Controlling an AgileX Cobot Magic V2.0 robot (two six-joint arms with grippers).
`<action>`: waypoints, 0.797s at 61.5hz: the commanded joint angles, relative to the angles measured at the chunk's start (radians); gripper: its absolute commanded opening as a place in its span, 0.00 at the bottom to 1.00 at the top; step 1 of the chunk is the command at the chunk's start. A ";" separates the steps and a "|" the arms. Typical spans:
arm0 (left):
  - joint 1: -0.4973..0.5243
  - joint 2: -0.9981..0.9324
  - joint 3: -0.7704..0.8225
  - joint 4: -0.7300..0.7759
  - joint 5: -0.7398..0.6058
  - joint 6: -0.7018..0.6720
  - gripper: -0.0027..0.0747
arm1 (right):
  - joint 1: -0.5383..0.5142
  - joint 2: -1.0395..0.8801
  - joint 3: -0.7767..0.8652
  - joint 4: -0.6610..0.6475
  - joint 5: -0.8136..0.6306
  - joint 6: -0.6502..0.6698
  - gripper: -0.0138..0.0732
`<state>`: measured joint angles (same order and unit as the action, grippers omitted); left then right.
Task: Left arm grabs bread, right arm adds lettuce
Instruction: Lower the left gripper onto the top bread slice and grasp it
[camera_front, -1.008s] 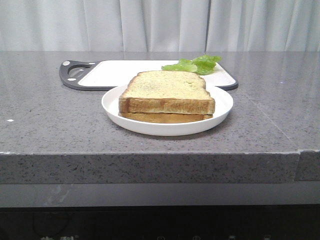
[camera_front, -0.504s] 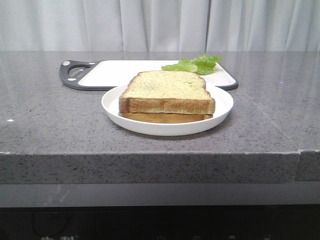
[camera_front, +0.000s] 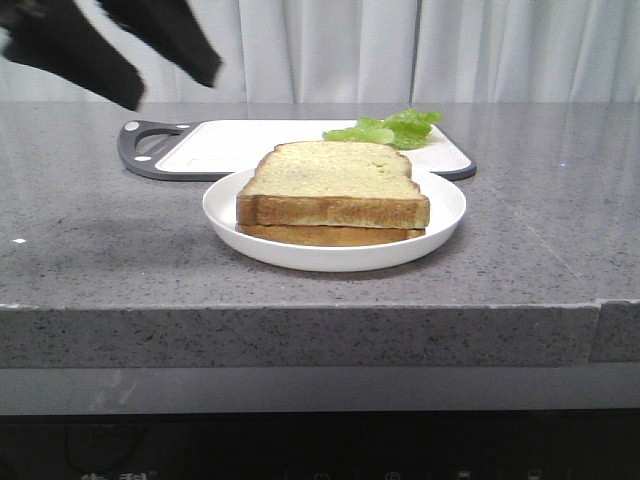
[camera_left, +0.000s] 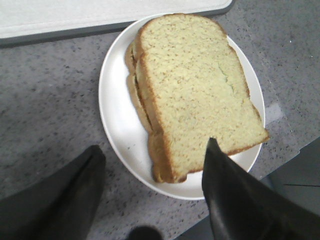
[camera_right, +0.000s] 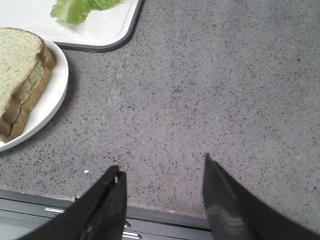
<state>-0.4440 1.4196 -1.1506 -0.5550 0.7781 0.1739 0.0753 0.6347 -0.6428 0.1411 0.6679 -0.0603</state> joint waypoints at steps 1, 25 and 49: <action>-0.019 0.055 -0.090 -0.058 -0.009 0.001 0.58 | -0.006 0.006 -0.035 -0.006 -0.067 -0.009 0.60; -0.026 0.280 -0.252 -0.133 0.088 0.001 0.58 | -0.006 0.006 -0.035 -0.006 -0.067 -0.009 0.60; -0.026 0.303 -0.256 -0.133 0.101 0.001 0.42 | -0.006 0.006 -0.035 -0.006 -0.067 -0.009 0.60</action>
<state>-0.4619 1.7666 -1.3705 -0.6456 0.8869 0.1739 0.0753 0.6347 -0.6428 0.1411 0.6679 -0.0603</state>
